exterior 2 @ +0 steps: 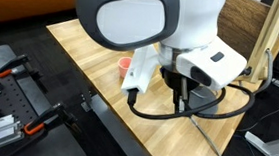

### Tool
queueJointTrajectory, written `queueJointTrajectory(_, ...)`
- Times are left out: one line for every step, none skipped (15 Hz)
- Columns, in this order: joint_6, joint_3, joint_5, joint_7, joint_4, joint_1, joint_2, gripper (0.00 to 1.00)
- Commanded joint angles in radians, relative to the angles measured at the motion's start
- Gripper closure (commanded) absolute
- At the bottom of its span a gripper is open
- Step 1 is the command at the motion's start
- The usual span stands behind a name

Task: Turn the lamp on.

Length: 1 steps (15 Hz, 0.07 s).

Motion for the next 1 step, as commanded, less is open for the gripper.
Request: queueJointTrajectory(0.001,0.007,-0.006,0.003,0.001,-0.009,0.0,0.74)
